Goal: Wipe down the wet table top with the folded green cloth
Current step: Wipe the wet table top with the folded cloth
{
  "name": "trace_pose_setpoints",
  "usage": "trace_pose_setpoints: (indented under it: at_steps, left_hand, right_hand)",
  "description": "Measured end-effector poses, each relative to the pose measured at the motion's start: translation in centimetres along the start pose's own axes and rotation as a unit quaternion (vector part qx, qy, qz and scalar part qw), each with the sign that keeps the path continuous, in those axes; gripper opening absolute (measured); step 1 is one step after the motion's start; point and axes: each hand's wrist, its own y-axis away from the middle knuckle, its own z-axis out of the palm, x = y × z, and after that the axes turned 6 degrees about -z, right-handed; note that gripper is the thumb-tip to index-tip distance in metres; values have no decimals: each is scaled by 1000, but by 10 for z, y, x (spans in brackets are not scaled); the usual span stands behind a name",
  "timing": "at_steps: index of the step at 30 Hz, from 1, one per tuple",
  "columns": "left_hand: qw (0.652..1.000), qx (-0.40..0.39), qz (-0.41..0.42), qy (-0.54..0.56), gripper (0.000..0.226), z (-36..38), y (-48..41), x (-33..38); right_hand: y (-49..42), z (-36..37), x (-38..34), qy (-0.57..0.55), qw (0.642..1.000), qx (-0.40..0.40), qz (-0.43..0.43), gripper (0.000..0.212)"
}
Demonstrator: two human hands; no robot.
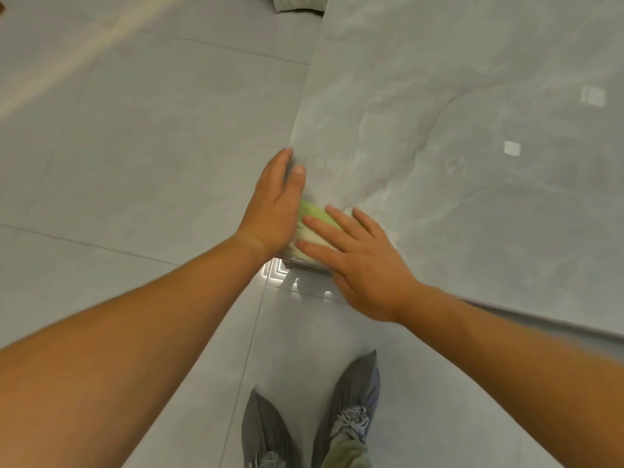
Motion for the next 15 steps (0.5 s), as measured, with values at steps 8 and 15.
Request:
trace_pose_setpoints:
  at_steps: [8, 15]
  left_hand:
    - [938, 13, 70, -340, 76, 24, -1, -10]
    - [932, 9, 71, -356, 74, 22, -2, -9]
  right_hand:
    - [84, -29, 58, -28, 981, 31, 187, 48]
    - [13, -21, 58, -3, 954, 89, 287, 51]
